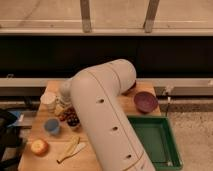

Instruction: Place fork in paper cup

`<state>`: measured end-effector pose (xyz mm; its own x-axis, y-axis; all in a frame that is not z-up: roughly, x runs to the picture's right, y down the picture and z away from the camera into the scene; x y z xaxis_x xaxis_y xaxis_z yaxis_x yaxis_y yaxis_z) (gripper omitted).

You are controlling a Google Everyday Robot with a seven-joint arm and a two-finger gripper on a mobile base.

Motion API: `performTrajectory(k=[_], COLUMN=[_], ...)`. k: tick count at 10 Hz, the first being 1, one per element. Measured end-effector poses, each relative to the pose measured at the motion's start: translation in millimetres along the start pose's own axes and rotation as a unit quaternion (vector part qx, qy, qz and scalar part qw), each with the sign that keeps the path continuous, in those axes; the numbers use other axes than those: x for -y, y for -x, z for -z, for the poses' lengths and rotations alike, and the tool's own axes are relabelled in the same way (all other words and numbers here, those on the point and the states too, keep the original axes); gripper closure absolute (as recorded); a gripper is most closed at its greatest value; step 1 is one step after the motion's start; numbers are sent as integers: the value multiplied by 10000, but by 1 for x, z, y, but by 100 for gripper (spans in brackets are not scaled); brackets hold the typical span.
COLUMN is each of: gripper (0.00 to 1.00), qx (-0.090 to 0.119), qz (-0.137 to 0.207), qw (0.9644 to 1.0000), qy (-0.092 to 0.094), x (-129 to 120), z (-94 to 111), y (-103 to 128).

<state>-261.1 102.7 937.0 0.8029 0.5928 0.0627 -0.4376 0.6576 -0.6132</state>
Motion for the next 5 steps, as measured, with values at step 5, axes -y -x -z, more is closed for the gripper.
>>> performTrajectory(k=[5], gripper=[100], qx=[-5], qz=[-15], qw=[10000], qy=[17], x=[-2], z=[10], y=[0])
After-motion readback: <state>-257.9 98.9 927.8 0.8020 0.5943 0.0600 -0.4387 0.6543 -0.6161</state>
